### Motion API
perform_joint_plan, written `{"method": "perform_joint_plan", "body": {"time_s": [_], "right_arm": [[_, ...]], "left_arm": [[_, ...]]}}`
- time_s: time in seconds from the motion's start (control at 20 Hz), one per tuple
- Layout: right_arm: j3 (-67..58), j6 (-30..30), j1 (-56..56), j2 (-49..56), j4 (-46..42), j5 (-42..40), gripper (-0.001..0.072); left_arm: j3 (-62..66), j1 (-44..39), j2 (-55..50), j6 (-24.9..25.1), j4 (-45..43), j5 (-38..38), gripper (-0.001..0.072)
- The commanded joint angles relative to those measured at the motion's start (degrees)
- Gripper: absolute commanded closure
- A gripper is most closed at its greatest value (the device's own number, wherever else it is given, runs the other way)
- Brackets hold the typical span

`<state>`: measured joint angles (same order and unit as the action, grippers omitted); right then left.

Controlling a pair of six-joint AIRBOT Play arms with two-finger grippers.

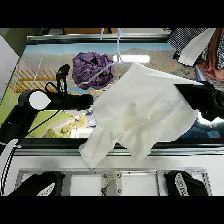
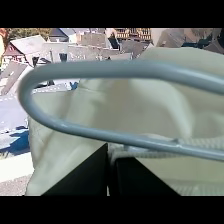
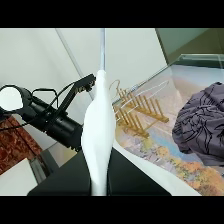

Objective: Fold the clothes and pants, and hang the long-sleeved shirts on hangers.

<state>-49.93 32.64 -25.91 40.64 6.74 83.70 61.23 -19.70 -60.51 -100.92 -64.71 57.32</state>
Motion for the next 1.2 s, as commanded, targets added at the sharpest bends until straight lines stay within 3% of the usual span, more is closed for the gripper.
{"method": "perform_joint_plan", "body": {"time_s": [0.0, 0.25, 0.95, 1.15], "right_arm": [[-0.04, 1.05, 0.07, -0.04, 6.64, -0.39, 0.0701], [-0.04, 2.12, 0.07, -0.02, 9.11, -2.58, 0.0701], [-0.04, 3.45, 0.07, -0.13, 9.84, -2.67, 0.0701], [-0.07, 4.15, 0.04, -0.98, 5.81, -2.69, 0.0701]], "left_arm": [[0.07, 0.04, 0.02, 0.02, 0.37, -0.63, 0.0684], [0.13, 0.04, 0.02, 3.48, 6.4, -0.92, 0.0684], [0.13, 6.95, -1.29, 6.32, 5.79, 0.37, 0.0685], [1.4, 7.65, -2.95, 6.6, 3.5, 1.42, 0.0685]]}}
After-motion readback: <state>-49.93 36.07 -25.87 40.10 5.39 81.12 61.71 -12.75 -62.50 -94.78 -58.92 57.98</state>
